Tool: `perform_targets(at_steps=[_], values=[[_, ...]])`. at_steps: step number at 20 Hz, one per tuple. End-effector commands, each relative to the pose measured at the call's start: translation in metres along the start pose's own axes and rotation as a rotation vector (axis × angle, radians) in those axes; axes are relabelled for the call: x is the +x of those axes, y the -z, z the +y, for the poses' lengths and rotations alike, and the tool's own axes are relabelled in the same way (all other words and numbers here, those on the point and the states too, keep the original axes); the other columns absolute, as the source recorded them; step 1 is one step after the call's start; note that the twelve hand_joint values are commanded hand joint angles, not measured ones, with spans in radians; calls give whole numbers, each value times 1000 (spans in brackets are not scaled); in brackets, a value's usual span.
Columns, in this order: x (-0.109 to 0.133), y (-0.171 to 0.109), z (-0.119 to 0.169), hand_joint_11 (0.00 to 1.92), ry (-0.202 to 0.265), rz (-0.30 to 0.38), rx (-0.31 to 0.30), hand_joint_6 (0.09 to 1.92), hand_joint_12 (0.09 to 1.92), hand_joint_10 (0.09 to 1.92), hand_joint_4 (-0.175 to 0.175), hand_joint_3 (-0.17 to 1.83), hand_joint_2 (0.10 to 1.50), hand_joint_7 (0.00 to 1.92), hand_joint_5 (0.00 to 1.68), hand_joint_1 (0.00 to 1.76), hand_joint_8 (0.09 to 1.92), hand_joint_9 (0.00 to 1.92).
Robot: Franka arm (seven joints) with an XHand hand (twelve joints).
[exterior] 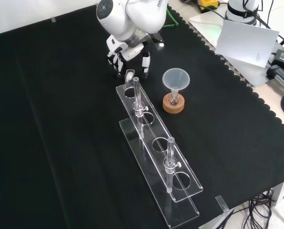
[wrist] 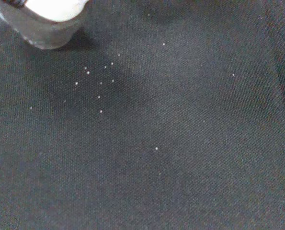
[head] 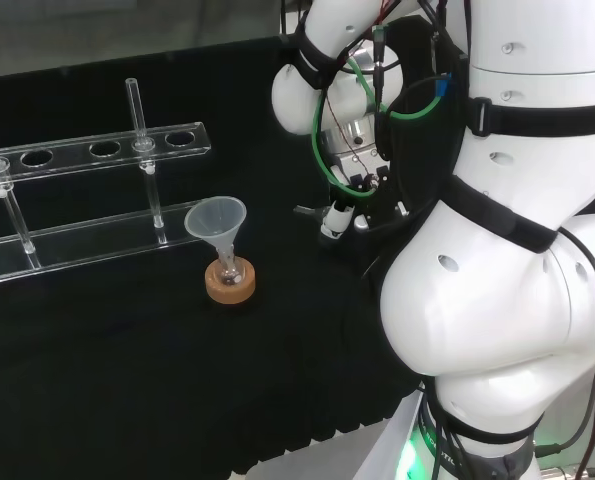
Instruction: Pick up the weighing funnel.
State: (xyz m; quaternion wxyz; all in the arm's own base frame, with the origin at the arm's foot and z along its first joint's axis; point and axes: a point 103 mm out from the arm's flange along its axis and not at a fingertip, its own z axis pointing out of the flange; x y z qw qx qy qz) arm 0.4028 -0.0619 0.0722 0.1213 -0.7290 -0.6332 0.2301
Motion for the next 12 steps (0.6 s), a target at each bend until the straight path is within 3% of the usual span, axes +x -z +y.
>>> perform_targets(at_steps=[1, 12], values=[[-1, 1, 5, 0, -9, 19, 0, 106, 1122, 506, 34, 70, 744, 938, 764, 828, 390, 536], [0, 5, 16, 0, -29, 38, 4, 166, 1177, 475, 46, 101, 739, 1033, 816, 827, 379, 623]])
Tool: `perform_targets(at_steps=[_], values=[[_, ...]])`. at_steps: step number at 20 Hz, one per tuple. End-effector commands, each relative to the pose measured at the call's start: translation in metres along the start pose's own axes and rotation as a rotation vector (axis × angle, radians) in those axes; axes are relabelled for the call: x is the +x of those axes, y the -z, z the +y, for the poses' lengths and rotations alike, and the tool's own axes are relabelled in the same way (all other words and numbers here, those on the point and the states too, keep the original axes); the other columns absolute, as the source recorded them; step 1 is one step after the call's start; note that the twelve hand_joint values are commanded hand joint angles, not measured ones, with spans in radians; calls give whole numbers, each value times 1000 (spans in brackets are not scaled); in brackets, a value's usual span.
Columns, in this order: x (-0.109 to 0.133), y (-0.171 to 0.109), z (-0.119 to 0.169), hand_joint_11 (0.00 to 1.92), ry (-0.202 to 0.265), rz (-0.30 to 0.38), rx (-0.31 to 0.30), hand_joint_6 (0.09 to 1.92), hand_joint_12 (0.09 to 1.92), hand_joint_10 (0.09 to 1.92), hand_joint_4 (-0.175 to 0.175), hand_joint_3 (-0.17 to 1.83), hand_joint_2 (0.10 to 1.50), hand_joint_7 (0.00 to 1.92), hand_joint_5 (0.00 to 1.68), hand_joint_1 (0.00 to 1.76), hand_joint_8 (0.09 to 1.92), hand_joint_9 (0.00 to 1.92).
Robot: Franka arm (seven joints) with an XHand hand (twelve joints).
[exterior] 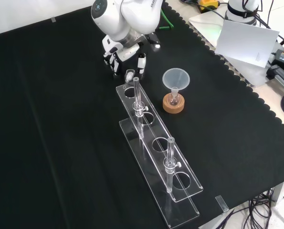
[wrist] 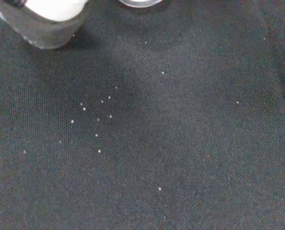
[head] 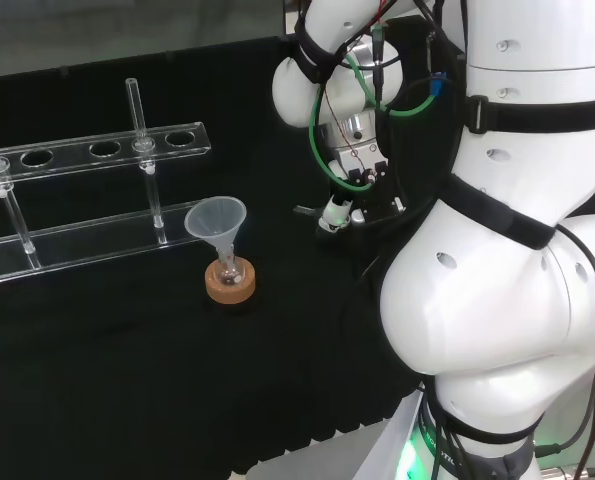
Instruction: Pick up the weighing funnel.
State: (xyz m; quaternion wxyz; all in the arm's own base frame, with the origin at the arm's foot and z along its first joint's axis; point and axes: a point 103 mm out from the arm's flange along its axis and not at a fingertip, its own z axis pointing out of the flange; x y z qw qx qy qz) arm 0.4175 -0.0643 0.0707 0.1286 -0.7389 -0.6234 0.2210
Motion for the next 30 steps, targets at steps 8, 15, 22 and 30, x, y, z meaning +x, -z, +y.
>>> perform_targets(at_steps=[8, 15, 22, 30], values=[[2, -3, 2, 0, -18, 21, -15, 529, 1300, 369, 97, 298, 658, 1172, 878, 860, 367, 763], [-1, -5, 0, 0, -32, 31, -39, 554, 1393, 328, 142, 413, 604, 1231, 973, 904, 380, 850], [1, -5, -2, 0, -40, 50, -73, 496, 1464, 285, 175, 500, 567, 1347, 1118, 947, 347, 928], [3, -4, 0, 0, -52, 63, -84, 395, 1494, 250, 175, 287, 806, 1470, 1334, 1098, 241, 977]])
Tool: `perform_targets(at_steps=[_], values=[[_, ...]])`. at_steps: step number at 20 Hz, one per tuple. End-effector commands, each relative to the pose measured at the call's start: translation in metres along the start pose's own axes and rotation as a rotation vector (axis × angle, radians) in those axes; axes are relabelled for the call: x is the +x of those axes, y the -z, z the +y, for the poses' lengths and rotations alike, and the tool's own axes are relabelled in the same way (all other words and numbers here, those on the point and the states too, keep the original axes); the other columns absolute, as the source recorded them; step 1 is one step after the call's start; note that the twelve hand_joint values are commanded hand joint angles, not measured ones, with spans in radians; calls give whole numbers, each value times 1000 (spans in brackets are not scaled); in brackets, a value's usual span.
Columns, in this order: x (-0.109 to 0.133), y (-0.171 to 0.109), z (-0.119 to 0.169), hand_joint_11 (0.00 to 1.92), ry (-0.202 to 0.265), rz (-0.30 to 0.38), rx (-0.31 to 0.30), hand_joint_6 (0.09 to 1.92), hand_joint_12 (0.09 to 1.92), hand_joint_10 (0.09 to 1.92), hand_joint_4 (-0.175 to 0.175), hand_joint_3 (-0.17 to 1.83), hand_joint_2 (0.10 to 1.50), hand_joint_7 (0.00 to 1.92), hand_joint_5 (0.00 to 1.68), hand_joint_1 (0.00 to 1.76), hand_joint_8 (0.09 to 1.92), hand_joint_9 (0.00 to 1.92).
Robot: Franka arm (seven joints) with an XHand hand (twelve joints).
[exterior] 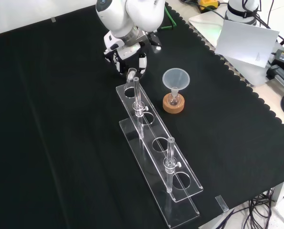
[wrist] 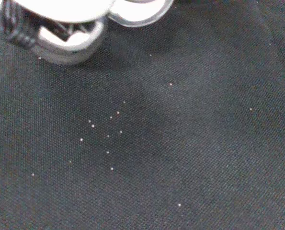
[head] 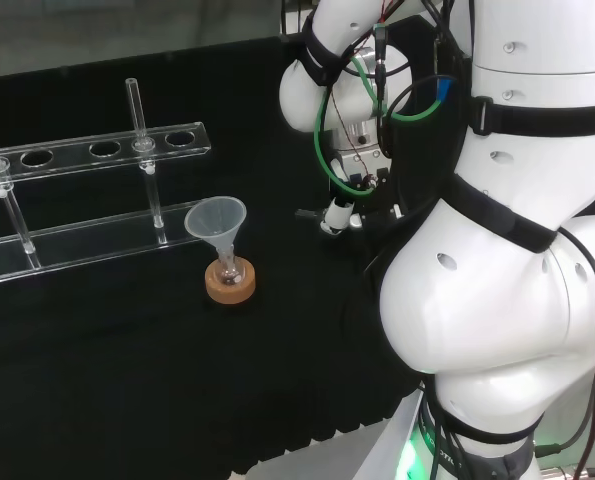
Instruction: Pick up the weighing funnel.
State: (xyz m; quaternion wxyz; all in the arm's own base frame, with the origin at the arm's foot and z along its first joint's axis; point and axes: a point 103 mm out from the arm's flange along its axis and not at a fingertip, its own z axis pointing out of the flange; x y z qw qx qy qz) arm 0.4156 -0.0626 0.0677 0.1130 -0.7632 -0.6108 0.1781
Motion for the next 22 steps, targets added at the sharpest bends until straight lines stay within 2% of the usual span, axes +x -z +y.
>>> perform_targets(at_steps=[1, 5, 9, 15, 22], values=[[0, -1, 1, 0, -13, 12, -6, 362, 1492, 245, 175, 253, 827, 1482, 1355, 1106, 225, 983], [-1, -2, 2, 0, -35, 38, -13, 268, 1500, 234, 175, 217, 840, 1522, 1407, 1119, 183, 1008], [-2, -2, 3, 0, -37, 40, -19, 192, 1516, 222, 175, 231, 826, 1554, 1446, 1125, 146, 1033], [-4, 0, 3, 0, -42, 44, -19, 93, 1518, 202, 175, 355, 754, 1614, 1507, 1135, 93, 1069], [-6, 3, 3, 0, -34, 53, -23, 87, 1526, 193, 175, 434, 709, 1643, 1531, 1141, 87, 1088]])
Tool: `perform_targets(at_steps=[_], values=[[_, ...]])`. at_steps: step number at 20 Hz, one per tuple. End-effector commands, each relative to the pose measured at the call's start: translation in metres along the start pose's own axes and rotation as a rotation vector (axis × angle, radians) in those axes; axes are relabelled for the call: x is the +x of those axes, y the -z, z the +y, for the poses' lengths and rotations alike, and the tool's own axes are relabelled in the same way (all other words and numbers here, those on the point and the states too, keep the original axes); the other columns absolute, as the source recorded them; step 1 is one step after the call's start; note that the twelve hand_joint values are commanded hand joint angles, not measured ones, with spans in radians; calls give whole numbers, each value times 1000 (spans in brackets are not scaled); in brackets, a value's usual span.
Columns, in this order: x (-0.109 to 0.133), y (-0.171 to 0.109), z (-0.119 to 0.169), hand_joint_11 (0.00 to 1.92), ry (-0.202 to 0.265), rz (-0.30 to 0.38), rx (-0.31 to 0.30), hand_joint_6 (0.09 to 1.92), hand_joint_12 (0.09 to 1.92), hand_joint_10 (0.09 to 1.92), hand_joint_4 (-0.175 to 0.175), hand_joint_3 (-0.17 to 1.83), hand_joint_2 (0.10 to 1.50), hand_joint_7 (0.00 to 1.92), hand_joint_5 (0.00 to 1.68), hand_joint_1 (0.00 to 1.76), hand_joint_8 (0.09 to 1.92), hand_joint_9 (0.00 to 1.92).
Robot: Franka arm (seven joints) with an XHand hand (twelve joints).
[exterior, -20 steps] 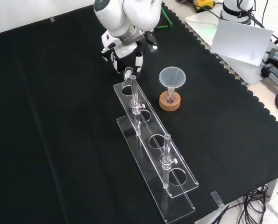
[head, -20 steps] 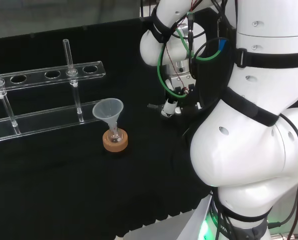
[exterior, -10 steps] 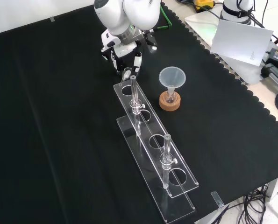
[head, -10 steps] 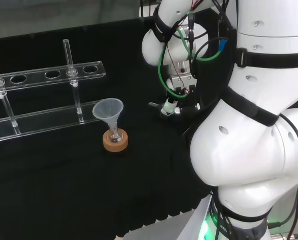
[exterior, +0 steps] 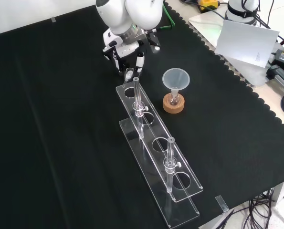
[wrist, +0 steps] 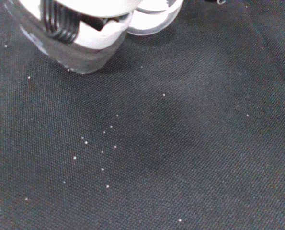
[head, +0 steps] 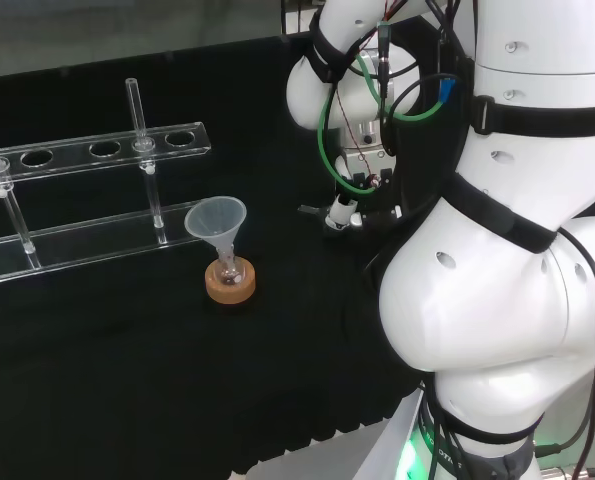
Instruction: Pick up the weighing funnel.
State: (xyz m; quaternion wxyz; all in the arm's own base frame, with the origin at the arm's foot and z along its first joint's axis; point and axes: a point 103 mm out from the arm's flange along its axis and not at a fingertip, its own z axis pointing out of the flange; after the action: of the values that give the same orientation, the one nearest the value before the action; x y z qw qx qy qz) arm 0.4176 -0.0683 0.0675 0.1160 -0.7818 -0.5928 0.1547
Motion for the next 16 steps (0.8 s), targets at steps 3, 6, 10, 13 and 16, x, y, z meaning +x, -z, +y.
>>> perform_targets(at_steps=[3, 6, 10, 13, 16], values=[[0, 7, -1, 0, 21, 4, -9, 87, 1525, 192, 175, 437, 707, 1644, 1532, 1141, 87, 1090], [1, 10, -2, 0, 29, 10, -15, 87, 1524, 192, 175, 440, 705, 1645, 1533, 1141, 87, 1091], [3, 16, -4, 0, 42, 15, -31, 87, 1522, 192, 175, 444, 703, 1649, 1534, 1142, 87, 1092], [3, 22, -6, 0, 55, 9, -40, 87, 1521, 191, 175, 447, 701, 1651, 1535, 1142, 87, 1093], [2, 26, -8, 0, 57, 11, -42, 87, 1520, 191, 175, 451, 699, 1652, 1536, 1143, 87, 1093]])
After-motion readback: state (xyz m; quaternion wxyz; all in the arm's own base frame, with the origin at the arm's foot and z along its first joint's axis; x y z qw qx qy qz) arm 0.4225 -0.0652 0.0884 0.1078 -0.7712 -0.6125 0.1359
